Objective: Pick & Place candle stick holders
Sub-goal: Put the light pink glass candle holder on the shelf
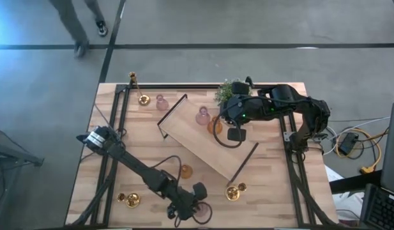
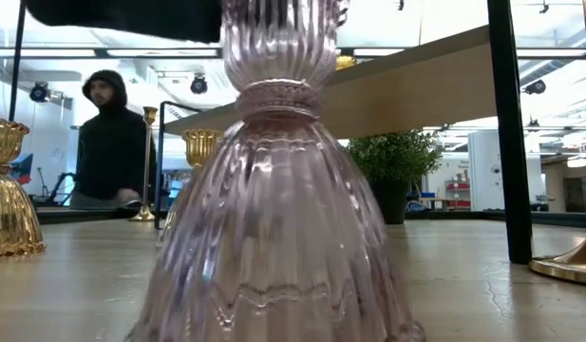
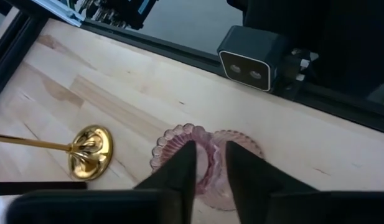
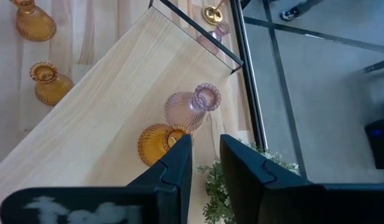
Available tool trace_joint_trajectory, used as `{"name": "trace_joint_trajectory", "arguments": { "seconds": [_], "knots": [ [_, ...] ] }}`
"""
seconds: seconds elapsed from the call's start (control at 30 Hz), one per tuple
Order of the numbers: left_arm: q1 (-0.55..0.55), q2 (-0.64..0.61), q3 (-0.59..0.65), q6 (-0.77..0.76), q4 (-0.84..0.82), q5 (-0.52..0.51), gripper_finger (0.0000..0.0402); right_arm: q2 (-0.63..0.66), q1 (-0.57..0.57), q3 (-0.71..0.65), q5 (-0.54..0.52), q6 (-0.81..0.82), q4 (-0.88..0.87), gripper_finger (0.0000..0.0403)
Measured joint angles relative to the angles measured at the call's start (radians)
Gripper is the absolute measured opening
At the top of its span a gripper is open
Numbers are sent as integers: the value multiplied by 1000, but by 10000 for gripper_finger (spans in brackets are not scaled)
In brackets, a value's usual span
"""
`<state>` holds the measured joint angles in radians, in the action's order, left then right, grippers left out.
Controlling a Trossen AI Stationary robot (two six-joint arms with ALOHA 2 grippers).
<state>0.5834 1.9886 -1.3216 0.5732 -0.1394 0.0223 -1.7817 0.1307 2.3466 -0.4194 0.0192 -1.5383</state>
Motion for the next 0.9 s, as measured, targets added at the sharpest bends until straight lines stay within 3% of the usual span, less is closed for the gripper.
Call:
{"name": "trace_joint_trajectory", "arguments": {
  "seconds": [0.23, 0.9],
  "knots": [
    [-9, -17, -3, -44, -21, -4, 149, 0, 0, 0, 0, -2, 0, 66],
    [-24, -12, -7, -106, -180, -78, 154, 0, 0, 0, 0, 0, 0, 79]
  ]
}}
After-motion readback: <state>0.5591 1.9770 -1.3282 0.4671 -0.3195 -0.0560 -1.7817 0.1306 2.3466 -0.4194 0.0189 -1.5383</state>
